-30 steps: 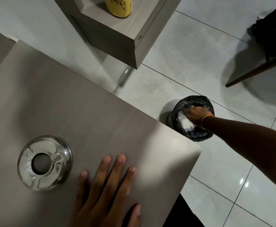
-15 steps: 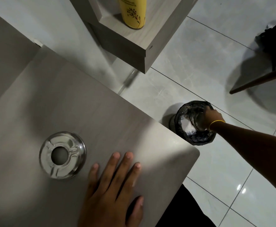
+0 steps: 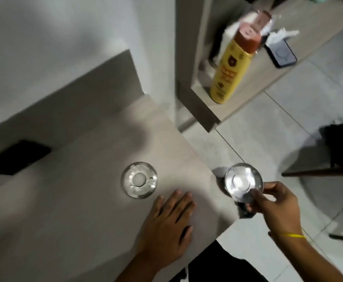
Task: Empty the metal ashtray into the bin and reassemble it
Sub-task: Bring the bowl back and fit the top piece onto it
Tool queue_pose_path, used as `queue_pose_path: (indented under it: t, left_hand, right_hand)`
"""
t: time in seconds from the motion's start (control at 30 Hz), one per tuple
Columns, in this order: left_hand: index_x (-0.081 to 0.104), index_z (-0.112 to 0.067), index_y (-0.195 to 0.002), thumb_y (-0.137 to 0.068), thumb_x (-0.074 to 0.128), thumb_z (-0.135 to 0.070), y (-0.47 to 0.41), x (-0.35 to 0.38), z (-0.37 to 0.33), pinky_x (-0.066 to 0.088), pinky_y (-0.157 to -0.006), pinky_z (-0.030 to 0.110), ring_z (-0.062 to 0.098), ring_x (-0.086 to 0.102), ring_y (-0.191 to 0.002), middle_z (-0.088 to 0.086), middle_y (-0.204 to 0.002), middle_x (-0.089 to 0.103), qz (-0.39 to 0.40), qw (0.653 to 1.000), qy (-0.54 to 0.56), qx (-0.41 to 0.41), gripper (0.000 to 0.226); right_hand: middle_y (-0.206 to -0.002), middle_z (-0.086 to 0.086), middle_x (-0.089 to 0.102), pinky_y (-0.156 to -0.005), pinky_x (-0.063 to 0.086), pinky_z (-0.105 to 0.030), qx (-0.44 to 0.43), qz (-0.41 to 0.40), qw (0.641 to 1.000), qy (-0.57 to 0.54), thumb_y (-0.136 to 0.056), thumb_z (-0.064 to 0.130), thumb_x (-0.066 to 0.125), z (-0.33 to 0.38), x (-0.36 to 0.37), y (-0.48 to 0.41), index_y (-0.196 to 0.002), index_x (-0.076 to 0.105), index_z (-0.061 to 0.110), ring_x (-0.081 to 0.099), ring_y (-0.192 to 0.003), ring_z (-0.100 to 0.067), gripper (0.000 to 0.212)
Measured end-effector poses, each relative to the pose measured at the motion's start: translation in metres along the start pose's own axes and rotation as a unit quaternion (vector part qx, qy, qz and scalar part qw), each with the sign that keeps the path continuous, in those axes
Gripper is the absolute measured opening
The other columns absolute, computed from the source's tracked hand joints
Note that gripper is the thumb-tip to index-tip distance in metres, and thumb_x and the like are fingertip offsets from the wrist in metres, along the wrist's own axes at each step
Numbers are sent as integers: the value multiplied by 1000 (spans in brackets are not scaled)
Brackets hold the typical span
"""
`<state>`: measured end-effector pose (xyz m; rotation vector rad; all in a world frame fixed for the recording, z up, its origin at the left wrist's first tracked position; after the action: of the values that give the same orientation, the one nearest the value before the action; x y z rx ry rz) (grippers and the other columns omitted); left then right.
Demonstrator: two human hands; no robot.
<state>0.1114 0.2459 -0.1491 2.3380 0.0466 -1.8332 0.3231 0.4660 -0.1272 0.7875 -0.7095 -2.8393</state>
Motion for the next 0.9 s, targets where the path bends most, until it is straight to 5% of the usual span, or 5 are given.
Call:
queue_pose_path:
  t: [0.27, 0.43, 0.67, 0.8, 0.9]
  left_hand:
    - [50, -13, -155, -95, 60, -42, 71, -48, 60, 24, -125, 61, 28, 22, -166, 13, -170, 47, -213, 918, 123, -312, 67]
    - [49, -11, -158, -95, 50, -40, 156, -54, 128, 20, -131, 64, 31, 24, -166, 13, -174, 38, -209, 856, 107, -460, 70]
    - [40, -13, -165, -102, 47, -47, 217, -43, 193, 20, -131, 65, 26, 16, -168, 9, -179, 30, -169, 840, 41, -513, 72]
    - [40, -16, -166, -103, 48, -48, 219, -37, 192, 16, -133, 65, 25, 12, -170, 7, -180, 27, -173, 836, 40, -519, 71]
    - [39, -19, -166, -103, 44, -50, 221, -38, 191, 17, -132, 65, 25, 12, -170, 7, -180, 27, -175, 834, 35, -522, 70]
  right_hand:
    - [-77, 7, 75, -40, 55, -24, -165, 199, 964, 62, -92, 9, 80, 103, 172, 119, -89, 62, 12, 73, -44, -21, 18]
    - [-66, -1, 66, -42, 57, -24, -208, 279, 930, 118, -88, -1, 74, 108, 266, 171, -87, 57, 9, 71, -47, -16, 19]
    - [-66, 1, 57, -45, 60, -53, -214, 332, 907, 146, -83, -6, 68, 87, 331, 209, -84, 54, 19, 69, -48, -13, 28]
    - [-69, 0, 62, -58, 62, -56, -239, 328, 897, 174, -83, 7, 69, 82, 333, 216, -89, 50, 30, 72, -60, -30, 30]
    - [-77, 2, 67, -67, 56, -37, -307, 313, 871, 223, -87, 26, 68, 96, 326, 218, -99, 53, 28, 73, -72, -30, 19]
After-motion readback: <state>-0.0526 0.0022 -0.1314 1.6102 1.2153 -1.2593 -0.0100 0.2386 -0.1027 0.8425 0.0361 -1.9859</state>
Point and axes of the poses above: each hand's wrist, its own y-axis away from the middle knuckle, its own x-axis out of the palm, z = x × y, the point moved 9 cm from there along -y, towards the middle knuckle
